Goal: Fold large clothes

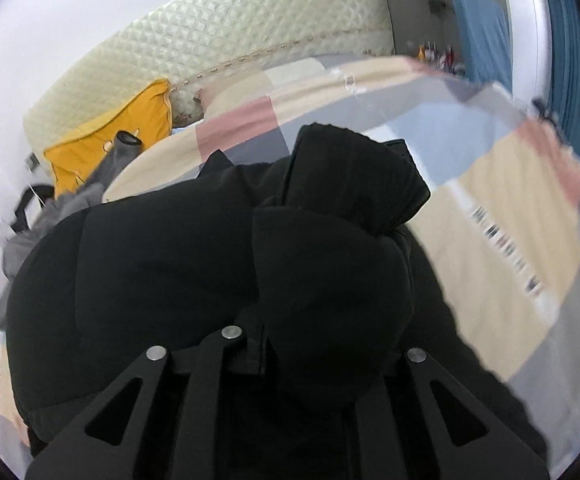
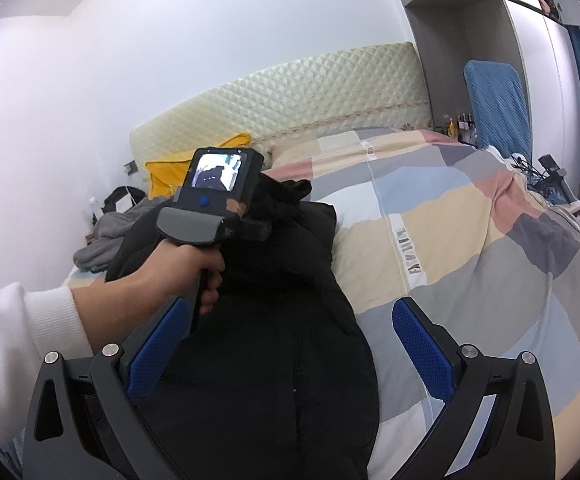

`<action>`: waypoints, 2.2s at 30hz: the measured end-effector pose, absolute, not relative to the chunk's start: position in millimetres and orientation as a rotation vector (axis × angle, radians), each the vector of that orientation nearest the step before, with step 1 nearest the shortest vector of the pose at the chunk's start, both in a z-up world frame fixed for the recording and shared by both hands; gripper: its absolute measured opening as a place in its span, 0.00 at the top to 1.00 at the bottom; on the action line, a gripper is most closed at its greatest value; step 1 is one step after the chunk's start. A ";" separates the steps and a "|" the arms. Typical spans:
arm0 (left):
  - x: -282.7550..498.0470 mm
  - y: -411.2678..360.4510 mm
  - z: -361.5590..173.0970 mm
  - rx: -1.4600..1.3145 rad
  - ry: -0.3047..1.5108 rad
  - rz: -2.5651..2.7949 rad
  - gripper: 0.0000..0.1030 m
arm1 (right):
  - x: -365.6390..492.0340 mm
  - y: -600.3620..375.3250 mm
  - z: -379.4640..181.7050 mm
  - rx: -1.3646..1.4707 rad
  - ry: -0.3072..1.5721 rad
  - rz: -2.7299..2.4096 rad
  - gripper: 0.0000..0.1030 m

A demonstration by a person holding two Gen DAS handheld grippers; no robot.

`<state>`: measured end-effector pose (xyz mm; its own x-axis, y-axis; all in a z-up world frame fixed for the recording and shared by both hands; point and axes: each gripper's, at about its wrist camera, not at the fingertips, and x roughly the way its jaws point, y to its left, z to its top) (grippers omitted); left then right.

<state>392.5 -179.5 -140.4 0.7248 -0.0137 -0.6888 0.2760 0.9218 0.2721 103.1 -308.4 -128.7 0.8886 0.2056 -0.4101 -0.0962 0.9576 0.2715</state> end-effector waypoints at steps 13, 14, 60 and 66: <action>370.3 -161.8 -104.0 0.237 0.733 -0.240 0.13 | 112.8 -298.7 -138.0 0.210 0.476 0.150 0.00; 363.5 -160.4 -99.0 0.244 0.712 -0.255 0.12 | 112.9 -297.6 -137.6 0.206 0.476 0.146 0.00; 327.8 156.3 -173.2 0.062 0.869 0.081 0.09 | 318.2 -301.3 -160.7 0.482 0.643 0.277 0.15; 334.7 155.0 -185.0 0.185 0.857 0.148 0.08 | 340.9 -300.8 -164.8 0.537 0.658 0.340 0.31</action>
<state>334.7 155.0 -185.0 0.6460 0.2039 -0.7356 -0.0554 0.9736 0.2213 340.9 -300.8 -164.8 0.7446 0.4589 -0.4847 -0.1294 0.8117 0.5696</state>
